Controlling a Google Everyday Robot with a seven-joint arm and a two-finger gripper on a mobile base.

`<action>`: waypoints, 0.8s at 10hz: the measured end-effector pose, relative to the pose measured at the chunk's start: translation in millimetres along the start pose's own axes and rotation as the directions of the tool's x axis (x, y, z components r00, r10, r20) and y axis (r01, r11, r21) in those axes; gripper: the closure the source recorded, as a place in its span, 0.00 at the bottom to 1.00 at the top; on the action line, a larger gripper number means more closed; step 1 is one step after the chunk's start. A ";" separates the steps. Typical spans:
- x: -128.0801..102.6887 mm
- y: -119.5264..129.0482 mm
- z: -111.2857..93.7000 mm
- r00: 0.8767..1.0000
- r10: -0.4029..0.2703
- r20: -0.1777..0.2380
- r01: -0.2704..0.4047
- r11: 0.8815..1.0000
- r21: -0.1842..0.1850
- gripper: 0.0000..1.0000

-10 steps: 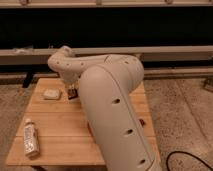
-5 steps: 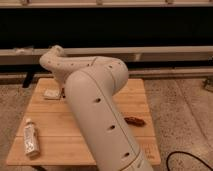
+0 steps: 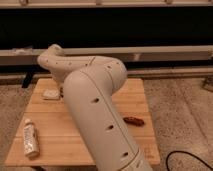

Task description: Place the eraser on the white sponge

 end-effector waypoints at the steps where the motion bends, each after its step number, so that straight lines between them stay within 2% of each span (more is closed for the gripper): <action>1: -7.8 12.5 -0.5 1.000 -0.027 0.009 0.027 1.000 -0.008 1.00; 4: -22.2 33.2 -0.3 0.994 -0.101 0.035 0.102 0.994 -0.035 1.00; 8: -32.5 42.6 11.5 0.989 -0.129 0.076 0.135 0.987 -0.085 0.99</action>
